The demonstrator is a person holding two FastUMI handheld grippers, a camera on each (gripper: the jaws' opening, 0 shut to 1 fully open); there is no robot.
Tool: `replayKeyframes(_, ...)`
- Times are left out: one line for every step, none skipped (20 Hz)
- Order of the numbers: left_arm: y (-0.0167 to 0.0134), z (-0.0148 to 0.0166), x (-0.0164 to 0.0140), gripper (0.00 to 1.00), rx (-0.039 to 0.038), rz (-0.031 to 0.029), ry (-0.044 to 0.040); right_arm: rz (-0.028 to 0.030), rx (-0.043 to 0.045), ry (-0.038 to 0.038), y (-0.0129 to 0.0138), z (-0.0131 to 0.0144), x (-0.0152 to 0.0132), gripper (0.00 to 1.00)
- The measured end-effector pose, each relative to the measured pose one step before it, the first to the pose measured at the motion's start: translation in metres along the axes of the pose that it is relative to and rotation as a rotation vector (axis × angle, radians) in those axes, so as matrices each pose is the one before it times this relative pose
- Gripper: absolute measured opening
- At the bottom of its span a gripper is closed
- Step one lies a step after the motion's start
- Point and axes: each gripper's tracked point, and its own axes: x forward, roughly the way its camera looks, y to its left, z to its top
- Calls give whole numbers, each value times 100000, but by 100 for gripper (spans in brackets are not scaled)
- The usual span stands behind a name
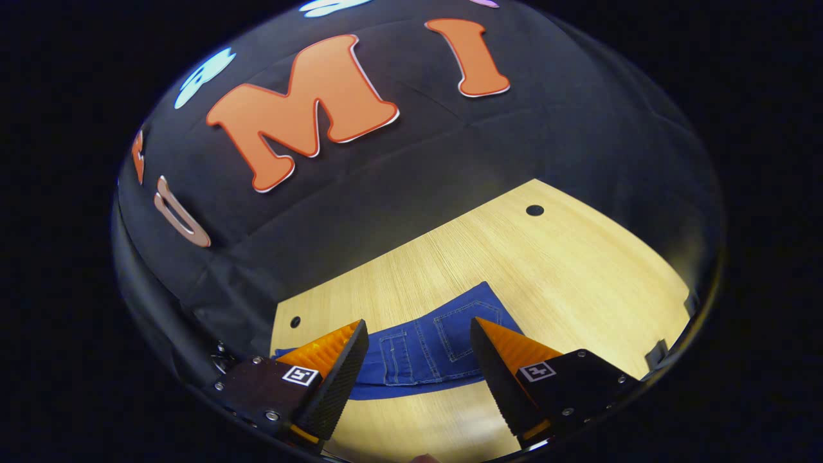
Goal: Grasp the waist and the cuffs of the jeans and fold them to make the two legs overlap; first hold the waist and fold one-third of the jeans toward the cuffs, then hold the cuffs and fold the remaining one-third in the same direction to finish folding.
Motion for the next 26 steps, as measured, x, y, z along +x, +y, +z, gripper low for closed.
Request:
replayKeyframes(649, -4, 350, 80, 2684, 5771, 623, -965, 1137, 14, -486, -101, 15, 98)
replayKeyframes(410, -235, 973, 76, 1761, 5498, 1636, -1282, -2295, -1085, -556, 69, 7, 98)
replayKeyframes(-382, 356, -204, 54, 448, -403, -1544, -1469, -3465, -477, -556, -20, -125, 98)
replayKeyframes(-422, -124, 31, 32, -991, -3311, 342, -626, -2214, -286, -256, -85, -289, 98)
replayKeyframes(-678, 364, 78, 12, 801, -5631, -817, 452, -725, -91, -33, 8, -167, 98)
replayKeyframes(-187, 56, -299, 12, -2861, -5530, -1024, -251, 222, -7, -174, 44, 30, 98)
replayKeyframes(-13, 79, -88, 3, 184, -4126, 943, -99, 716, 210, -322, -54, -55, 98)
replayKeyframes(530, -214, -449, 2, -675, -3814, -2166, -772, 984, 508, -269, -28, 144, 98)
replayKeyframes(-152, -118, -666, 1, 1552, -3641, -1423, 173, 1010, 77, -86, 76, 22, 98)
replayKeyframes(-238, 142, -375, 1, 2218, -3794, -2489, -294, 838, -101, -76, 253, 155, 98)
replayKeyframes(-581, 301, -555, 1, 1118, -4642, -2505, -117, 748, -529, -150, 241, 15, 98)
replayKeyframes(-921, 108, -810, 1, -409, -5387, -2371, 271, 519, 118, 184, 148, 63, 98)
replayKeyframes(-1119, 424, -935, 1, -60, -5129, -3143, -263, 552, -64, -39, 79, 18, 98)
replayKeyframes(-749, 94, -639, 1, -81, -3062, -1293, 864, 65, -231, 233, 217, 148, 98)
replayKeyframes(-556, 145, -748, 1, 509, -1465, -1695, -11, -243, 24, 102, 78, 42, 98)
replayKeyframes(-92, -585, -1042, 1, 929, -1022, 27, 581, -528, -241, 215, 94, 94, 98)
replayKeyframes(-513, -197, -754, 1, 673, -1701, -1599, 737, -611, 95, 270, 21, -121, 98)
replayKeyframes(-731, 220, -845, 1, 1038, -2082, -1046, 843, -438, -448, 66, 195, 40, 98)
replayKeyframes(-1016, 65, -926, 1, 1998, -1227, -1895, 1543, -607, -282, 322, 129, 92, 98)
replayKeyframes(-992, -39, -1267, 1, 2858, -1813, -1605, 1123, -604, 519, 45, 47, 152, 98)
replayKeyframes(-1304, 2, -1045, 1, 2868, -599, -2292, 1731, -781, 867, 66, -9, 34, 98)
replayKeyframes(-1949, -59, -1006, 1, 3224, -2115, -2020, 874, -677, 326, -241, 225, 86, 98)
replayKeyframes(-1562, -134, -964, 1, 3252, -492, -2407, 1689, -150, -121, -157, 407, -39, 98)
replayKeyframes(-1529, -305, -774, 0, 3861, -980, -1592, 1843, -200, -729, -105, 436, -162, 98)
replayKeyframes(-1549, -82, -607, 1, 3201, -213, -1699, 1047, -422, -830, -338, 582, -123, 98)
replayKeyframes(-2088, -190, -723, 1, 3128, -1634, -1353, 884, -888, -356, -376, 477, 39, 98)
